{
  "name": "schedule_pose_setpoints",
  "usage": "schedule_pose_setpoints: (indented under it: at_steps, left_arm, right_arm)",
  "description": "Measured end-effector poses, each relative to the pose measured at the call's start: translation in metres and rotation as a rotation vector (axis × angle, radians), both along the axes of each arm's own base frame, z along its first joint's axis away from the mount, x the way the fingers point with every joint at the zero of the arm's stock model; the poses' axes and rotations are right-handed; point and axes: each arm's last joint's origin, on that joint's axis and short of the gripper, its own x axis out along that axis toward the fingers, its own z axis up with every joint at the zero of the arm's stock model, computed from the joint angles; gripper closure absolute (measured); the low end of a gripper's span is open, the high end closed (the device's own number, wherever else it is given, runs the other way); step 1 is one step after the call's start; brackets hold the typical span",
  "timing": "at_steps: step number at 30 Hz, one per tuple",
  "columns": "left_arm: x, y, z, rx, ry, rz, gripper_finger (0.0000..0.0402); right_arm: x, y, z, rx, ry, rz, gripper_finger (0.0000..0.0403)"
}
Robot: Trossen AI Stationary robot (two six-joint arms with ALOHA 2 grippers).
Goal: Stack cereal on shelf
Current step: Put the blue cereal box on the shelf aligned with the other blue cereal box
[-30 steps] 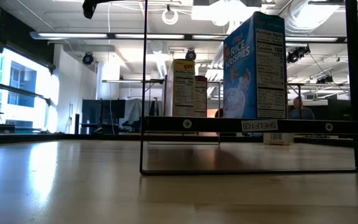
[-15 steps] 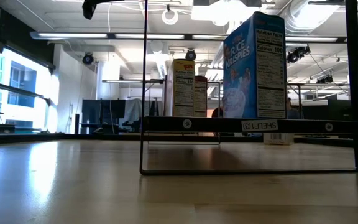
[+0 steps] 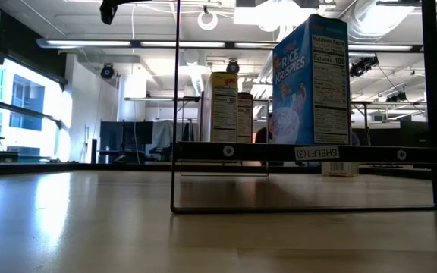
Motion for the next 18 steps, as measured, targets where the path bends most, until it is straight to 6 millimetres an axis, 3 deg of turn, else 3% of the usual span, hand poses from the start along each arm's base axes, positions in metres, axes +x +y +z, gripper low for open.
schedule_pose_setpoints:
  at_steps: [4, 9, 18]
  left_arm:
    - [0.0, 0.0, 0.0, -0.04, -0.012, 0.007, 0.0401]
    - [0.0, 0.0, 0.0, -0.048, -0.014, 0.008, 0.0401]
    - [0.0, 0.0, -0.001, -0.041, -0.005, 0.006, 0.0401]
  right_arm:
    - [-0.004, -0.003, 0.013, -0.238, -0.091, 0.165, 0.0313]
    - [-0.004, -0.011, 0.015, -0.336, -0.079, 0.215, 0.0302]
    - [0.001, -0.012, 0.009, -0.306, -0.024, 0.277, 0.0188]
